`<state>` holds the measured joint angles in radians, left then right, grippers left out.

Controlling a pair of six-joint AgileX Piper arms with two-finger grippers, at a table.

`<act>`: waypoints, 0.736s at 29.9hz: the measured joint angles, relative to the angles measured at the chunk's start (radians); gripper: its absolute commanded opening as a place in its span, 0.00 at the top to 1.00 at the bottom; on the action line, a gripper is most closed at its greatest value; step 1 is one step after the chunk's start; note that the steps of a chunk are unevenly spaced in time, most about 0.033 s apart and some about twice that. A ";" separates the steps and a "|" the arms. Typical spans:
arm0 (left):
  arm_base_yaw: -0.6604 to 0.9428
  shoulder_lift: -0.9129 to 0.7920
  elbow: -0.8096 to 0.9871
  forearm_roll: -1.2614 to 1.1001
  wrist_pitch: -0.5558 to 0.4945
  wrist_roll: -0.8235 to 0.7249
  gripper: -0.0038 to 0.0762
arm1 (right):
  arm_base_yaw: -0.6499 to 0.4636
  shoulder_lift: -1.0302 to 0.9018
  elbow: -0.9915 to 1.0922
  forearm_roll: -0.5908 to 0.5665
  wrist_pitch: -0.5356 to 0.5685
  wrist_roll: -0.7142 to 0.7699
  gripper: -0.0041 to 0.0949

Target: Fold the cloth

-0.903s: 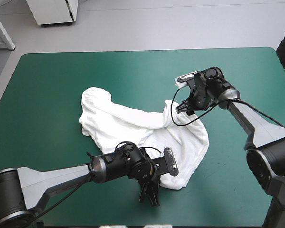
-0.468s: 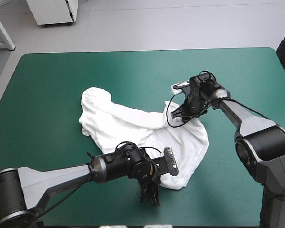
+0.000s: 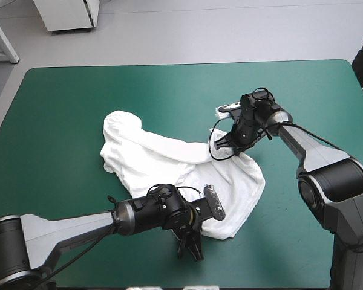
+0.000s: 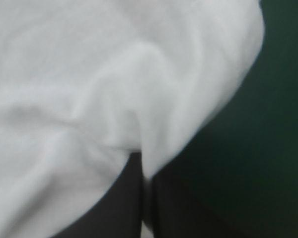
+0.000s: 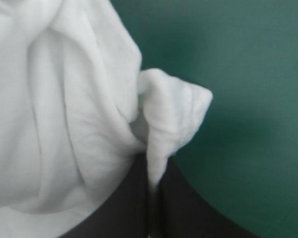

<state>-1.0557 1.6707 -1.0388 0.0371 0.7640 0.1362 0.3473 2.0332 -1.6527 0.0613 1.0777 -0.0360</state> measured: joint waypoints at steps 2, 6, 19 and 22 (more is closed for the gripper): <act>0.001 -0.035 0.014 0.056 0.058 -0.035 0.96 | -0.012 -0.006 -0.010 -0.019 0.012 0.006 0.97; 0.003 -0.124 0.037 0.133 0.225 -0.089 0.96 | -0.044 -0.058 -0.048 -0.039 0.031 0.023 0.97; 0.004 -0.460 -0.356 0.271 0.478 -0.128 0.96 | -0.072 -0.393 -0.219 0.063 0.085 0.036 0.97; 0.004 -0.489 -0.470 0.278 0.482 -0.136 0.96 | -0.072 -0.468 -0.256 0.078 0.086 0.036 0.97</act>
<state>-1.0516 1.1813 -1.5087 0.3154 1.2460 0.0000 0.2752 1.5656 -1.9088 0.1396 1.1639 0.0000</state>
